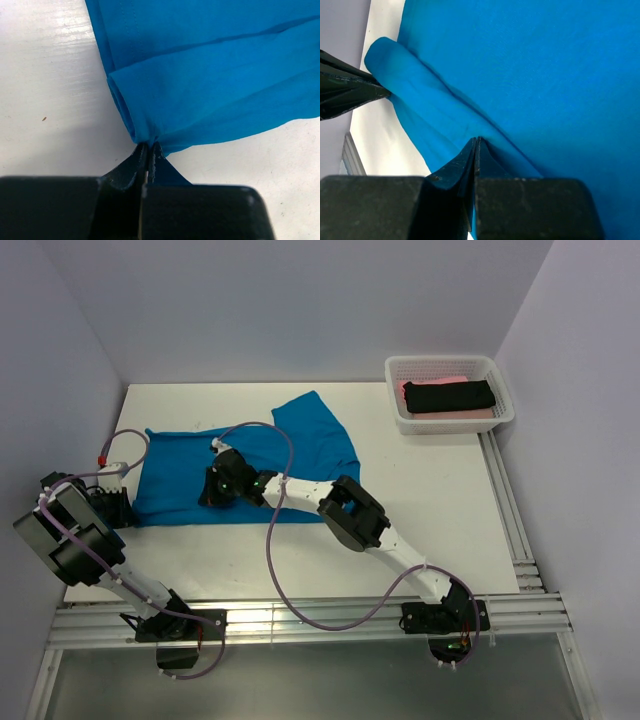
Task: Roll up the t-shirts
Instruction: Fold the tshirt
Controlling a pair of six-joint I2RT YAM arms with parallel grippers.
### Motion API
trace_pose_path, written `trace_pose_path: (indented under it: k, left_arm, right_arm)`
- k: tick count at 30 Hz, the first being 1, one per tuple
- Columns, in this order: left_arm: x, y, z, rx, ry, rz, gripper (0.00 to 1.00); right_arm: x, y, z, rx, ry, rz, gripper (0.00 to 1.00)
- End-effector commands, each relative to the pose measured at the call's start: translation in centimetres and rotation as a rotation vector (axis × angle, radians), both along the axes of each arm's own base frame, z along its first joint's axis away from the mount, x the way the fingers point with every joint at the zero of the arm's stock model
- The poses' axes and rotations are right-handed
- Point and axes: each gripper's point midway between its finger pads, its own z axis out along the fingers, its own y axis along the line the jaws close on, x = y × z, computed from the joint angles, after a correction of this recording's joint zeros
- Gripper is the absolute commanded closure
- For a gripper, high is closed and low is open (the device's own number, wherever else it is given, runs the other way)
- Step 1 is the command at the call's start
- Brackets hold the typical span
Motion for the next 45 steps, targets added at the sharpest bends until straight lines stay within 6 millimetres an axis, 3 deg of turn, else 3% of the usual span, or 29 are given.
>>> trace_pose_path:
  k: [1, 5, 13, 16, 19, 20, 22, 23, 24, 28, 32, 37, 45]
  left_arm:
    - [-1.4, 0.7, -0.7, 0.063, 0.047, -0.019, 1.00]
    - [-1.5, 0.8, -0.9, 0.078, 0.049, -0.022, 1.00]
    - [-1.7, 0.9, -1.0, 0.087, 0.058, -0.022, 1.00]
    - [-1.7, 0.9, -0.9, 0.083, 0.059, -0.022, 1.00]
    - [-1.6, 0.9, -0.8, 0.082, 0.054, -0.022, 1.00]
    - [-1.7, 0.8, -0.9, 0.080, 0.056, -0.023, 1.00]
    - [-1.7, 0.8, -0.8, 0.082, 0.056, -0.022, 1.00]
    - [-1.7, 0.8, -0.9, 0.080, 0.056, -0.024, 1.00]
    - [-1.8, 0.8, -0.9, 0.084, 0.057, -0.023, 1.00]
    - [-1.7, 0.9, -1.0, 0.083, 0.057, -0.022, 1.00]
    - [-1.6, 0.8, -1.0, 0.075, 0.056, -0.021, 1.00]
    - [-1.6, 0.8, -0.8, 0.075, 0.054, -0.021, 1.00]
    - [-1.6, 0.8, -0.8, 0.077, 0.053, -0.026, 1.00]
  right_arm:
    - [0.8, -0.4, -0.8, -0.033, -0.026, -0.041, 1.00]
    - [1.9, -0.4, 0.1, -0.003, -0.057, -0.075, 1.00]
    - [6.8, -1.5, 4.5, 0.079, -0.104, -0.284, 1.00]
    - [7.9, -1.6, 6.5, 0.126, -0.125, -0.274, 1.00]
    - [7.0, -1.0, 7.4, 0.129, -0.121, -0.171, 1.00]
    - [5.9, -0.7, 8.0, 0.146, -0.111, -0.119, 1.00]
    - [4.2, -0.8, 7.1, 0.156, -0.098, -0.062, 1.00]
    - [3.5, -0.9, 7.9, 0.173, -0.103, -0.044, 1.00]
    - [2.5, -1.2, 6.8, 0.167, -0.087, -0.013, 1.00]
    - [-1.0, -0.6, 6.0, 0.153, -0.077, 0.077, 1.00]
    - [-3.3, 0.1, 5.5, 0.158, -0.072, 0.130, 1.00]
    - [-4.4, 0.7, 5.5, 0.178, -0.073, 0.139, 1.00]
    - [-2.9, 0.3, 6.4, 0.133, -0.141, 0.069, 1.00]
